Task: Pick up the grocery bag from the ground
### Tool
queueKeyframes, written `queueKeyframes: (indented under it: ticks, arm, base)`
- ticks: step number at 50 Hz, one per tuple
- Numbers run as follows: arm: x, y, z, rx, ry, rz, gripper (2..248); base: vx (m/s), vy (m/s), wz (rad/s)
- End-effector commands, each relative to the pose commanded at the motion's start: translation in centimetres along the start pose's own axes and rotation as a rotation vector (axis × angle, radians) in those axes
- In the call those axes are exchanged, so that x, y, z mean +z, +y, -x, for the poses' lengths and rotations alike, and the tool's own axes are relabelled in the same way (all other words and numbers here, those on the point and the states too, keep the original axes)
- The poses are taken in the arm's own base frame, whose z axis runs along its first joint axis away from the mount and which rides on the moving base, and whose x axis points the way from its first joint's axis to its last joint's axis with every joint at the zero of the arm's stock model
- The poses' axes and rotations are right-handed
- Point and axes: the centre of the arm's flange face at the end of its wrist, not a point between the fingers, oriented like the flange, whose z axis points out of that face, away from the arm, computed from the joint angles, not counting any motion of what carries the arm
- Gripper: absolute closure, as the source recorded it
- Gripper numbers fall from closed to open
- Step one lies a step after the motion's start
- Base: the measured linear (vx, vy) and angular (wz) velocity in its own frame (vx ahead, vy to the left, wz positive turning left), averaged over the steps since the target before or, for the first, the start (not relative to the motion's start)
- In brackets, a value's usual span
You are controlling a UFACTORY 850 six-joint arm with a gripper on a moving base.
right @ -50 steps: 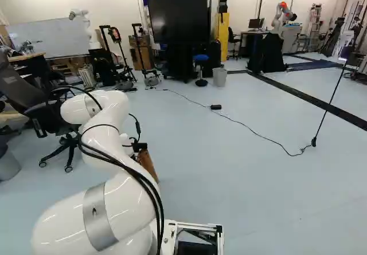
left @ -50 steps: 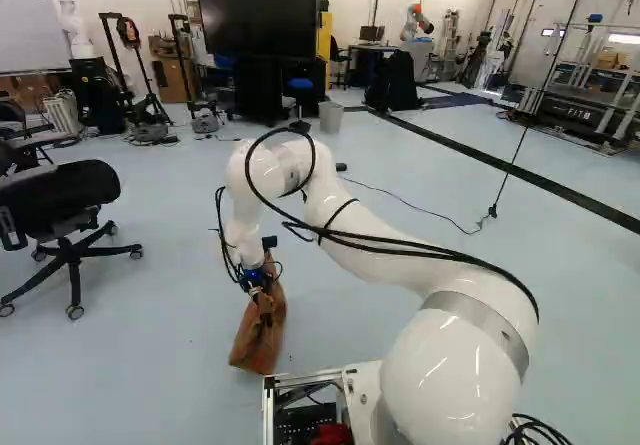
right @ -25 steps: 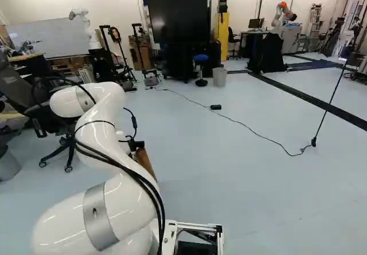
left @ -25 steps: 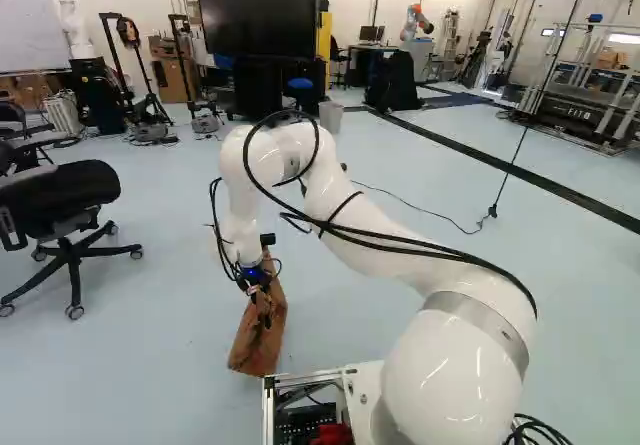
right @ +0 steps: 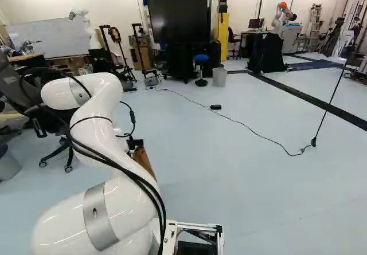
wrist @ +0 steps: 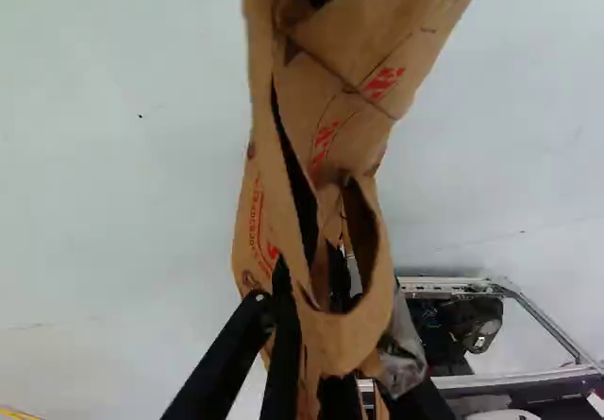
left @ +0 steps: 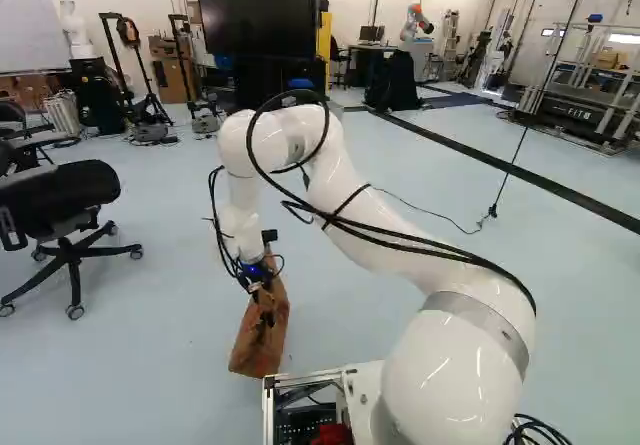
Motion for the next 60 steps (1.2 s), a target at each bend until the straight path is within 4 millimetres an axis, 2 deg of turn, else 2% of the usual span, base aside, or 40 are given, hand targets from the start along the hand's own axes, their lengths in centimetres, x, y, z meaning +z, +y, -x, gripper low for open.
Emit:
queueKeyframes:
  ticks: [60]
  arm:
    - [-8.6, 4.9, 4.4, 0.029, -0.001, -0.001, 228]
  base:
    - [0.000, 0.000, 0.000]
